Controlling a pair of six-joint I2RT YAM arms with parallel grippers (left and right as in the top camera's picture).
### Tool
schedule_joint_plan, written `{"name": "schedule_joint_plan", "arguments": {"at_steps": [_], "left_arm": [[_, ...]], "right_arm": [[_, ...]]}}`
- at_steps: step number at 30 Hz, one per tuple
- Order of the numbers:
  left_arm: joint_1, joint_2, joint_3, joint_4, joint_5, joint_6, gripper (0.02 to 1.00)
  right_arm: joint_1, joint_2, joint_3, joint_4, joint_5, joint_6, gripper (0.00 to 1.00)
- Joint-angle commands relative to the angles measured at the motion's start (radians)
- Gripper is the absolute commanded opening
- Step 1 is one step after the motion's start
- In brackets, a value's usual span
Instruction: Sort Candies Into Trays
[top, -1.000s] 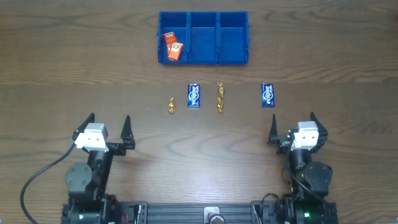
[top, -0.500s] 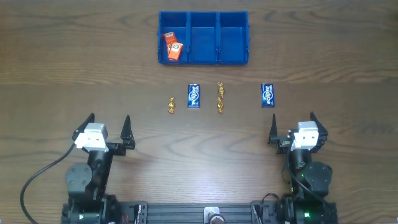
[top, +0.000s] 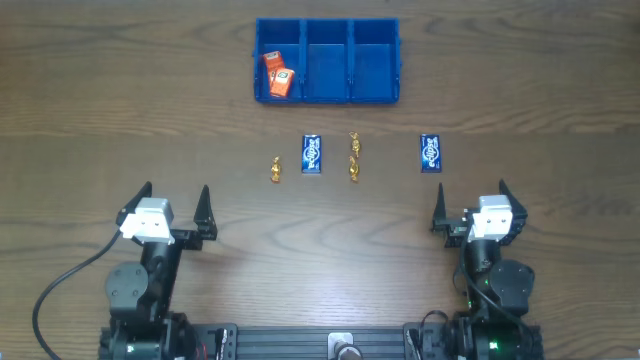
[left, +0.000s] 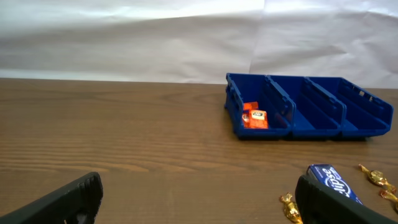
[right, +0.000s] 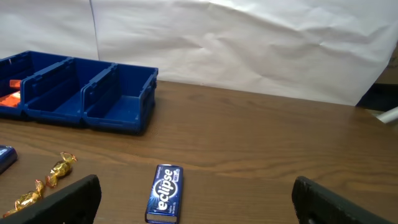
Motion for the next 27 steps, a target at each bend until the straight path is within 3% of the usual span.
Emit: {"name": "schedule_joint_plan", "arguments": {"at_steps": [1, 4, 11, 27], "left_arm": [[0.005, -0.008, -0.018, -0.043, 0.022, 0.003, 0.996], [0.005, -0.008, -0.018, -0.043, 0.022, 0.003, 0.996], [0.005, -0.008, -0.018, -0.043, 0.022, 0.003, 0.996], [0.005, -0.008, -0.018, -0.043, 0.022, 0.003, 0.993]], "right_arm": [[0.001, -0.002, -0.001, 0.015, -0.043, -0.002, 0.998], [0.000, 0.002, 0.029, -0.003, -0.048, 0.095, 0.998], [0.000, 0.147, 0.287, -0.152, -0.048, 0.103, 0.998], [0.000, 1.146, 1.025, -0.642, -0.048, 0.168, 0.998]]}}
